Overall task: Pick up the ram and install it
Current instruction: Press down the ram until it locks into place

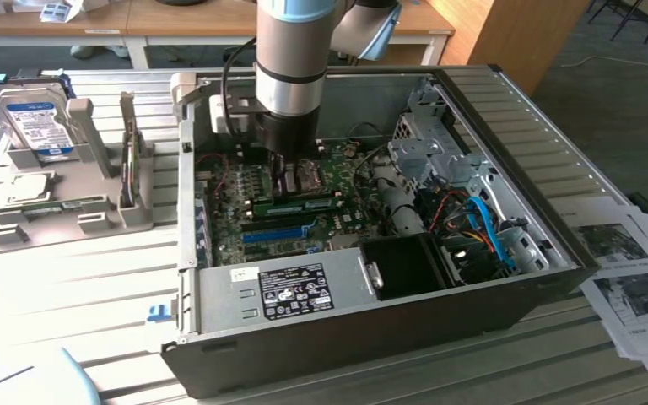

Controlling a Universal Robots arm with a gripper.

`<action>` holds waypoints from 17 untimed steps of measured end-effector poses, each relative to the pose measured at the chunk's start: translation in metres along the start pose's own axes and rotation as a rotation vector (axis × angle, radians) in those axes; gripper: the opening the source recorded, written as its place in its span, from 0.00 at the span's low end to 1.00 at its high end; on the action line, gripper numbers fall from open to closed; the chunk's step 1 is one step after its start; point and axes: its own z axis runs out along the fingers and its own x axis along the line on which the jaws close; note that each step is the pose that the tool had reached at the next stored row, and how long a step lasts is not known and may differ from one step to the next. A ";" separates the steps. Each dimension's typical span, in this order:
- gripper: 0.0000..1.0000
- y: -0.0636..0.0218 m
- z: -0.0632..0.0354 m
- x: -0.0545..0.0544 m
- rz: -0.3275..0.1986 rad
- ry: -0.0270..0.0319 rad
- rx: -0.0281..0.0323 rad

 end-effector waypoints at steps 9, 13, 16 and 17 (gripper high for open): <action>0.09 0.0000 0.0006 0.001 0.000 0.0000 0.0000; 0.09 0.0000 0.0008 0.001 0.000 0.0002 0.0000; 0.09 0.0000 0.0016 0.001 0.000 0.0003 -0.0003; 0.09 -0.0001 0.0019 0.001 0.000 0.0003 -0.0002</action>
